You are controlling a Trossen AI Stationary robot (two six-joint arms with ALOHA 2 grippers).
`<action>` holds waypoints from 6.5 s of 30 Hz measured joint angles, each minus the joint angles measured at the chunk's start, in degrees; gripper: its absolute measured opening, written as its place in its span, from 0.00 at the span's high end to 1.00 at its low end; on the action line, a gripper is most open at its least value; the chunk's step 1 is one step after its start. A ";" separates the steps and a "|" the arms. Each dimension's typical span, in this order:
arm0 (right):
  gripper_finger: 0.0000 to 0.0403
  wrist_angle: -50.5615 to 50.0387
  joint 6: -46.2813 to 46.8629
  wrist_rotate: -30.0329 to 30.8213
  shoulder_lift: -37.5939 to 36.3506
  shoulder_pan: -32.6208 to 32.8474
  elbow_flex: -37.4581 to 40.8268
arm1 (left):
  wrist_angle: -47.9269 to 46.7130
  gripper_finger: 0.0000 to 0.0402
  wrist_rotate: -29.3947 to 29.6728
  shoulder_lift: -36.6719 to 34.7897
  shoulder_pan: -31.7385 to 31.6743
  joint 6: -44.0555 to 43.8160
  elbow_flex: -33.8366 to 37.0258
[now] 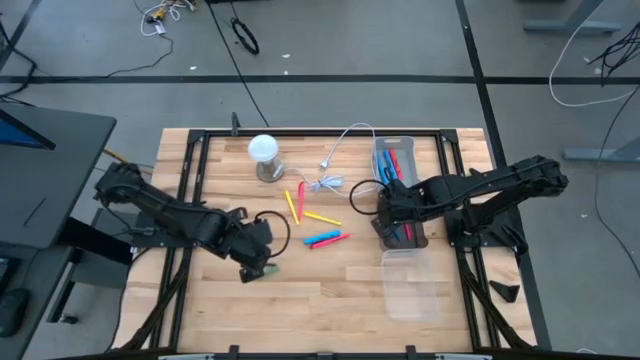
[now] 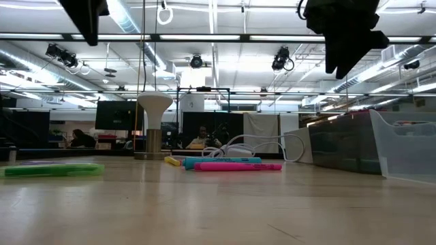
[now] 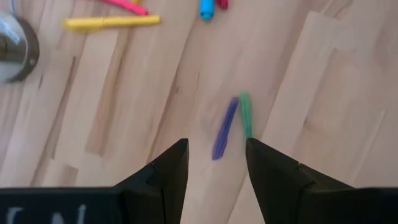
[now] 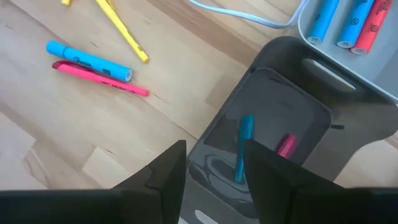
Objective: Pick & Place Markers
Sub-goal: Put the green mini marker into the black bin
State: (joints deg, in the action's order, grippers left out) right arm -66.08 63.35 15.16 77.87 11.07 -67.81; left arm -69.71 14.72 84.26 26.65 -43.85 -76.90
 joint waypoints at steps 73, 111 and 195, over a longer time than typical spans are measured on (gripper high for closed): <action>0.60 4.59 -6.01 2.40 0.00 -0.15 0.00 | 38.92 0.70 -3.57 13.76 6.20 -16.66 25.97; 0.60 13.49 -9.93 1.77 0.02 -0.13 0.00 | 54.91 0.91 18.32 -11.84 -0.23 -3.41 25.48; 0.89 67.96 -44.23 -2.32 0.04 2.14 0.04 | 82.50 0.91 -2.28 -2.21 -17.55 27.87 6.97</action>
State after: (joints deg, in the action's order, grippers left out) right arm 1.88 19.12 12.84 77.91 13.21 -67.77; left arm 12.79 12.44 82.05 9.10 -15.98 -69.93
